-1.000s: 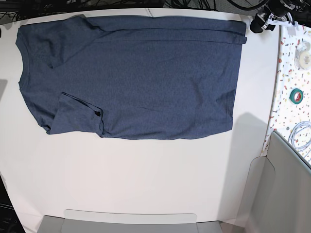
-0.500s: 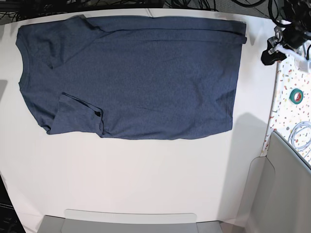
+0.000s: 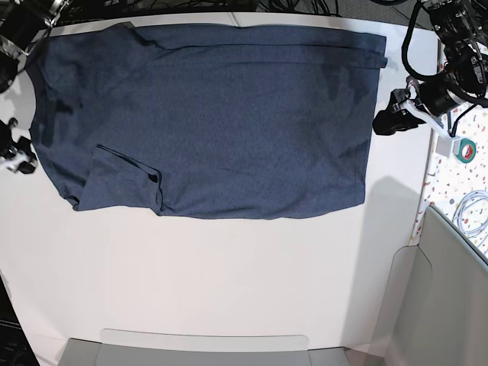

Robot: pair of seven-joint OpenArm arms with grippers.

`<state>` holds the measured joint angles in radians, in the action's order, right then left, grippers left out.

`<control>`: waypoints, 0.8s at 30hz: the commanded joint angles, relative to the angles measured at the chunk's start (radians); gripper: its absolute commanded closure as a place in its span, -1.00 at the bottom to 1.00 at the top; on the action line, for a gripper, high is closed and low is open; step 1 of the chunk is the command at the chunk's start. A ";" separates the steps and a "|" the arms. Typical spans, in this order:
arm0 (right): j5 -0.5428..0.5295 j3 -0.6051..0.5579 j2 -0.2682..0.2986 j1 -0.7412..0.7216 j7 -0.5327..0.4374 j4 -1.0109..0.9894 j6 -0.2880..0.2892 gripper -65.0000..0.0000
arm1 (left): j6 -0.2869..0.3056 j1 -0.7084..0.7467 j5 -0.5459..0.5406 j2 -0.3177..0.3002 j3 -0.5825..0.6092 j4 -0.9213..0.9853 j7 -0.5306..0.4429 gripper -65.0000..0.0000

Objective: Layout the t-shirt on the table in an organized manner, then fold the t-shirt properly
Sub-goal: 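Release the collar edge and move both grippers to the hem corners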

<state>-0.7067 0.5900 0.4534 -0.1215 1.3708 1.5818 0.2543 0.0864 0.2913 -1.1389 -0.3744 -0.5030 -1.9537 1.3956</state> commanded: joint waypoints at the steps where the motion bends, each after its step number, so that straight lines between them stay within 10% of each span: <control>1: 0.008 -0.035 0.023 -0.042 -0.014 0.016 0.003 0.42 | 0.000 -0.004 -0.019 -0.013 -0.004 -0.013 0.001 0.18; 14: 0.688 -0.466 0.015 -0.131 -0.233 0.071 0.003 0.41 | 0.000 -0.004 -0.017 -0.013 -0.007 -0.011 0.001 0.18; 24: 0.836 -0.483 0.057 -0.175 -0.443 -0.211 0.003 -0.52 | 0.000 -0.004 -0.017 -0.013 -0.006 -0.003 0.001 0.18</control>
<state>0.1276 0.1009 0.4927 -0.2714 0.9443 1.3556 0.2626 0.0860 0.2932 -1.1362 -0.3744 -0.5037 -1.9446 1.3956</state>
